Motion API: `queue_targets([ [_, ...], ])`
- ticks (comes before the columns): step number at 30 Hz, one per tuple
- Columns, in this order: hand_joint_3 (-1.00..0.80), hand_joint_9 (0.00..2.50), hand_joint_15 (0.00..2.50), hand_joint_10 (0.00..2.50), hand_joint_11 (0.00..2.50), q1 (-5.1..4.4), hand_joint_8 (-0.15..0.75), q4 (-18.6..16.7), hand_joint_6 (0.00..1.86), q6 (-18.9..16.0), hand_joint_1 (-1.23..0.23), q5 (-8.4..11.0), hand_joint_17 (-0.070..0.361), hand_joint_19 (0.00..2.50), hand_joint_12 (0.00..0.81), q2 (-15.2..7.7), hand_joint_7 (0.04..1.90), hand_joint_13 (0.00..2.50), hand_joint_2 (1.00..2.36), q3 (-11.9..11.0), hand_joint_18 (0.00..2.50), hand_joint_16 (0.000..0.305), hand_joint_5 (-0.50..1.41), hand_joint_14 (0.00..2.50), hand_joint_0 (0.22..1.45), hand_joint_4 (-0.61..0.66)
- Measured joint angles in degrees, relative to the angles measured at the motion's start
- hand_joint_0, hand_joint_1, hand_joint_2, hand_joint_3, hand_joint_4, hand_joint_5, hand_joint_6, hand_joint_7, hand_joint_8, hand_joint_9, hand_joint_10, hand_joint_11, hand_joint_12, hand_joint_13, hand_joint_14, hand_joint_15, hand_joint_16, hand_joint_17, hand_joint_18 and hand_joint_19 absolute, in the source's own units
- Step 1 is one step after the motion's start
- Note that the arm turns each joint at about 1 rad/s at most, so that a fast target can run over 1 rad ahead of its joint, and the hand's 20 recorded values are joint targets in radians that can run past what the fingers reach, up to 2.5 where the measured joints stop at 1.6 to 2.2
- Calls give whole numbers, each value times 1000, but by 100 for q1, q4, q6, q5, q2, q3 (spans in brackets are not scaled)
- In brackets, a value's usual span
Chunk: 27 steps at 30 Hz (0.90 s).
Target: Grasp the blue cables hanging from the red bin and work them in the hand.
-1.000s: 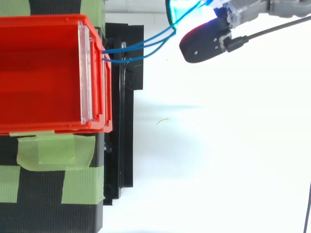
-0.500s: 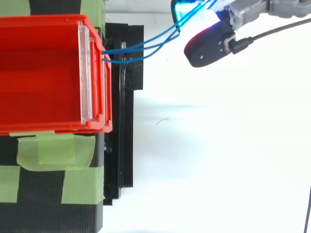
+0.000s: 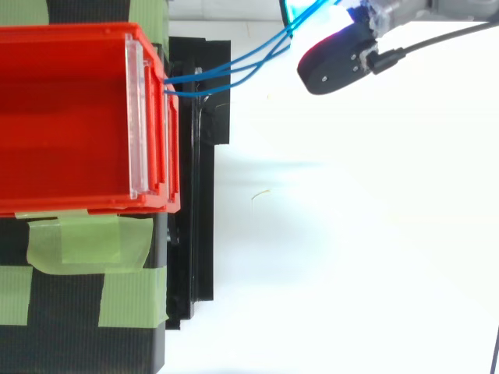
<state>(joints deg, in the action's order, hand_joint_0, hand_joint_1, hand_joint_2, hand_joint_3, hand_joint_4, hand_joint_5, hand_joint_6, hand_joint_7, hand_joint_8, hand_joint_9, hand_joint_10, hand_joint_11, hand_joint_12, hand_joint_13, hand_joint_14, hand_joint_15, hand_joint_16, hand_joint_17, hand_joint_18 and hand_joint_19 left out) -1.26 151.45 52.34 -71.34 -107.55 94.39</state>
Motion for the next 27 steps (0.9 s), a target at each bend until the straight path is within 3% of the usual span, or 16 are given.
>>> queue_targets([
  [8,-947,932,1599,2500,2500,74,393,-82,319,10,-599,31,123,460,490,3,1330,1137,1002,0,1290,55,509,2500,764,224],
  [16,-951,929,1601,2500,2500,89,390,-215,318,31,-599,29,123,457,489,5,1329,1135,1002,-6,1289,55,510,2500,763,225],
  [22,-788,922,1592,2500,2500,87,396,-375,325,154,-631,13,117,503,487,5,1328,1121,1009,-8,1268,52,503,2500,808,220],
  [27,-550,914,1600,2500,2500,57,392,-439,330,250,-633,6,114,530,485,5,1324,1114,1018,-8,1260,51,496,2500,849,212],
])
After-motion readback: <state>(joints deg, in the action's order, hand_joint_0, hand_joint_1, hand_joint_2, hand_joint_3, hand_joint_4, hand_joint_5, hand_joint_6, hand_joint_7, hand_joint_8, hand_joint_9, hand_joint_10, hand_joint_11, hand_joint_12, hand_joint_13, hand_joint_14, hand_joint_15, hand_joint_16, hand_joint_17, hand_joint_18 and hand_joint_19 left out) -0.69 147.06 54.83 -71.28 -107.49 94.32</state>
